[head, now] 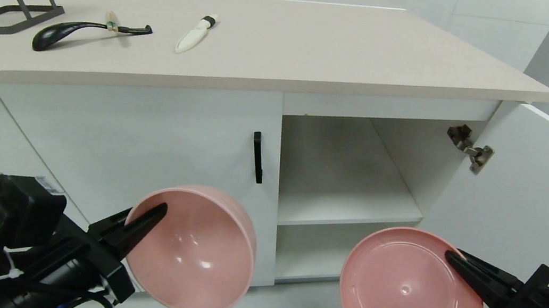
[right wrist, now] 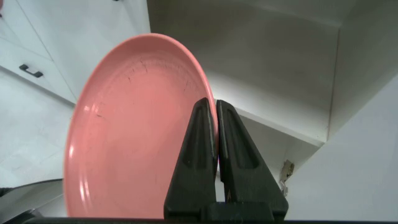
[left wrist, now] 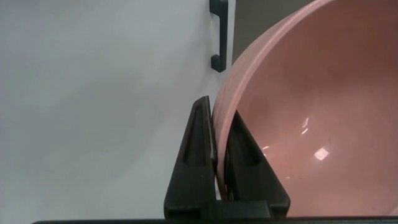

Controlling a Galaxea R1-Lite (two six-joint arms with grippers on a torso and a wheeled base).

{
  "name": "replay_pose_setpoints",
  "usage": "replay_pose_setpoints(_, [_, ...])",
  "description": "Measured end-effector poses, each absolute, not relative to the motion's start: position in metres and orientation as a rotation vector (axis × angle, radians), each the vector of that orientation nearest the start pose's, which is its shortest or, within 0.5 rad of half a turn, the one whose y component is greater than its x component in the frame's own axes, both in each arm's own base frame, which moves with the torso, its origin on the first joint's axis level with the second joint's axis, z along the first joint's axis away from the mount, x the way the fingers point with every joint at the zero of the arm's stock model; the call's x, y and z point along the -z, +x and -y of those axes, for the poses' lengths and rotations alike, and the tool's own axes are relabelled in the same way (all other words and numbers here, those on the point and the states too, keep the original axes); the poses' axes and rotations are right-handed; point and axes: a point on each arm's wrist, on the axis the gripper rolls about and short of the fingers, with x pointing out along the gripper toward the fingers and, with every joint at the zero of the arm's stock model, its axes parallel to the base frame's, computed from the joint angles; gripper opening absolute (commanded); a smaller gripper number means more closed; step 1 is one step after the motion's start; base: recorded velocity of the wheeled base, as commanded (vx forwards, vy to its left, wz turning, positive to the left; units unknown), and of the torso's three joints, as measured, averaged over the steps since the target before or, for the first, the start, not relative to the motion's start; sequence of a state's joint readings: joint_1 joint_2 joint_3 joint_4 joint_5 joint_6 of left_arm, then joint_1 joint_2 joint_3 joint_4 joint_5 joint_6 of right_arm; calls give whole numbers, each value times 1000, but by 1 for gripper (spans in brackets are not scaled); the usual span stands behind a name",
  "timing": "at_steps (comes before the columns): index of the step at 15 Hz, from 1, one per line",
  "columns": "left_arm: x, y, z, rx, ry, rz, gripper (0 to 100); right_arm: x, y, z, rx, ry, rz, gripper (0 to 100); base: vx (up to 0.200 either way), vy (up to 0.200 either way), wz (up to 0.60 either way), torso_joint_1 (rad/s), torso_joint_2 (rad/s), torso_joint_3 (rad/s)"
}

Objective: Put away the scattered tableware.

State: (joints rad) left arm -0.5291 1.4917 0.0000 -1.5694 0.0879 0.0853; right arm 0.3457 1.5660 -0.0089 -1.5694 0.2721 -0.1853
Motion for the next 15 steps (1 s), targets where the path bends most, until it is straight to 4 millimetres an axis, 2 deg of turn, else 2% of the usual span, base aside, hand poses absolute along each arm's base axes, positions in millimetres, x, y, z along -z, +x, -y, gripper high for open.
replay_pose_setpoints(4, [-142, 143, 82, 439, 43, 109, 0, -125, 167, -67, -616, -179, 54, 0, 200, 0, 0, -3, 2, 7])
replay_pose_setpoints(15, [-146, 139, 81, 446, 41, 137, 0, -112, 177, -71, -625, -181, -17, 0, 0, 0, 0, 0, 0, 0])
